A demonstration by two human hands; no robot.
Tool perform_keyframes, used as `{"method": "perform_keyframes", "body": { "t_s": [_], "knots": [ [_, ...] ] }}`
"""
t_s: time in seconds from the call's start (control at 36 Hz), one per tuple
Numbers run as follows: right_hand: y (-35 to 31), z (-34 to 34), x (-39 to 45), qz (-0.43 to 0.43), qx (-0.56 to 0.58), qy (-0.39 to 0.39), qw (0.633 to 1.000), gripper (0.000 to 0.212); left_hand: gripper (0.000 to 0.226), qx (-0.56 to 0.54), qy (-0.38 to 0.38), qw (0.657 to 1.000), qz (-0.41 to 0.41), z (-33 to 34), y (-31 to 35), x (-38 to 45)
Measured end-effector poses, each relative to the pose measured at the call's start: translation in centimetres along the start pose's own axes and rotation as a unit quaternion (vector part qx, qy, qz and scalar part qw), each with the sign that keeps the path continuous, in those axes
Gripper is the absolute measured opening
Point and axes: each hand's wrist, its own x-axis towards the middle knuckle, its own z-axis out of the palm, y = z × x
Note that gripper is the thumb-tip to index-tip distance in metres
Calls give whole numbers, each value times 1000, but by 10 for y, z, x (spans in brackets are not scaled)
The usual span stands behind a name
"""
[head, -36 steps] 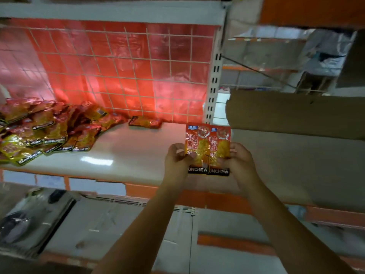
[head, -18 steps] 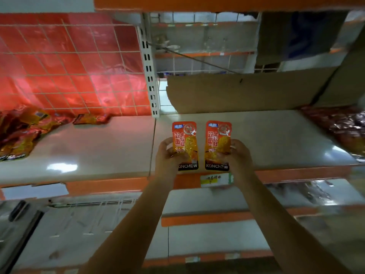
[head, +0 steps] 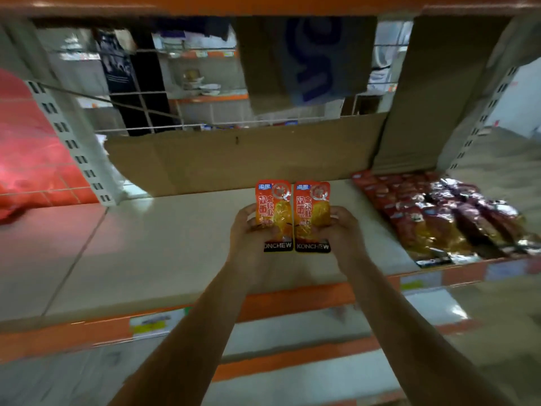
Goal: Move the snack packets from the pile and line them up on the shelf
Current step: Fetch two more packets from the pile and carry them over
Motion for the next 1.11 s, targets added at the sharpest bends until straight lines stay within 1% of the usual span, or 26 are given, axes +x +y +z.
{"method": "perform_keyframes", "body": {
  "t_s": [0.14, 0.25, 0.31, 0.39, 0.42, 0.5, 0.58, 0.61, 0.67, 0.81, 0.92, 0.97, 1.11],
  "knots": [
    [1, -68, 37, 4, -31, 1, 999, 29, 59, 8, 17, 1000, -12, 64, -25, 11],
    [7, -101, 74, 12, -86, 7, 996, 30, 62, 30, 39, 999, -16, 98, -38, 22],
    [10, -109, 92, 0, -143, 10, 990, 26, 62, 41, 45, 998, -22, 111, -42, 28],
    [5, -112, 113, -29, -246, 9, 969, 23, 58, 71, 50, 996, -21, 124, -45, 35],
    [2, -111, 118, -37, -262, 6, 964, 23, 57, 80, 52, 995, -18, 127, -46, 37],
    [-7, -104, 131, -56, -284, -6, 957, 33, 58, 121, 64, 991, -12, 128, -48, 44],
    [-7, -93, 144, -82, -338, -18, 937, 51, 62, 142, 90, 986, -17, 125, -51, 54],
    [-6, -90, 148, -90, -358, -26, 929, 55, 63, 139, 103, 985, -20, 125, -51, 57],
    [-5, -85, 155, -97, -418, -47, 902, 49, 64, 125, 122, 984, -28, 123, -51, 60],
    [3, -79, 168, -93, -572, -64, 812, 33, 61, 103, 134, 985, -20, 121, -53, 66],
    [3, -76, 173, -90, -659, -73, 743, 31, 61, 96, 133, 986, -16, 122, -55, 68],
    [5, -75, 175, -96, -680, -74, 723, 31, 61, 98, 132, 986, -18, 122, -56, 69],
    [7, -72, 175, -85, -705, -93, 698, 38, 60, 102, 129, 986, -20, 124, -56, 71]
  ]
}}
